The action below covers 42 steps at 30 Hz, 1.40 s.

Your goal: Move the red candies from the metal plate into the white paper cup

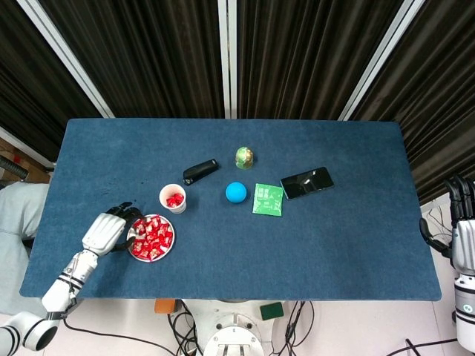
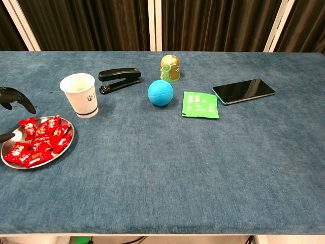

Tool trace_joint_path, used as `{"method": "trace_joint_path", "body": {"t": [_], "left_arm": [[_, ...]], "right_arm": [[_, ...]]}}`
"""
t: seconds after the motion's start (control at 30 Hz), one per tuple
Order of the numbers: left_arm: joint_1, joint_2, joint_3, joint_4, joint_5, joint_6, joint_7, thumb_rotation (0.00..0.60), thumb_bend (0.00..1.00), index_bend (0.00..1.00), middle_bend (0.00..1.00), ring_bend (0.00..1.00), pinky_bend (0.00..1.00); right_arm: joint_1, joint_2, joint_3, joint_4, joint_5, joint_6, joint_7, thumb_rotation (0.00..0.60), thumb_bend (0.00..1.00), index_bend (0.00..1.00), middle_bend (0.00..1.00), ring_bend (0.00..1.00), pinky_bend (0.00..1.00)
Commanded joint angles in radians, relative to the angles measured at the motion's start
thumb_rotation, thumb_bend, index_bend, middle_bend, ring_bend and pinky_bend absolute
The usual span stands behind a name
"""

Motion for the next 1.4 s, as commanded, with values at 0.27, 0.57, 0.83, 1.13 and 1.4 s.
{"method": "trace_joint_path", "body": {"t": [0.27,0.57,0.83,1.13,1.4], "left_arm": [[-0.013,-0.026,0.000,0.039,0.011,-0.022,0.007,0.600,0.31,0.33,0.25,0.11,0.27],[-0.022,-0.034,-0.004,0.054,0.013,-0.031,0.013,0.600,0.31,0.35,0.25,0.11,0.27],[-0.025,-0.040,-0.002,0.066,0.019,-0.033,0.033,0.600,0.31,0.38,0.25,0.11,0.27],[-0.031,-0.050,-0.003,0.083,0.020,-0.040,0.048,0.600,0.31,0.41,0.25,0.11,0.27],[-0.032,-0.054,-0.003,0.089,0.019,-0.042,0.052,0.600,0.31,0.44,0.25,0.11,0.27]], "right_arm": [[0.003,0.003,0.003,-0.004,0.002,-0.003,-0.006,0.600,0.34,0.00,0.00,0.00,0.00],[0.002,0.004,0.003,-0.004,0.005,-0.004,-0.009,0.600,0.34,0.00,0.00,0.00,0.00],[0.003,0.000,0.002,-0.001,0.008,-0.008,-0.011,0.600,0.34,0.00,0.00,0.00,0.00],[0.003,0.001,0.003,-0.001,0.010,-0.011,-0.013,0.600,0.34,0.00,0.00,0.00,0.00],[0.006,-0.002,0.003,0.003,0.014,-0.016,-0.013,0.600,0.34,0.00,0.00,0.00,0.00]]}}
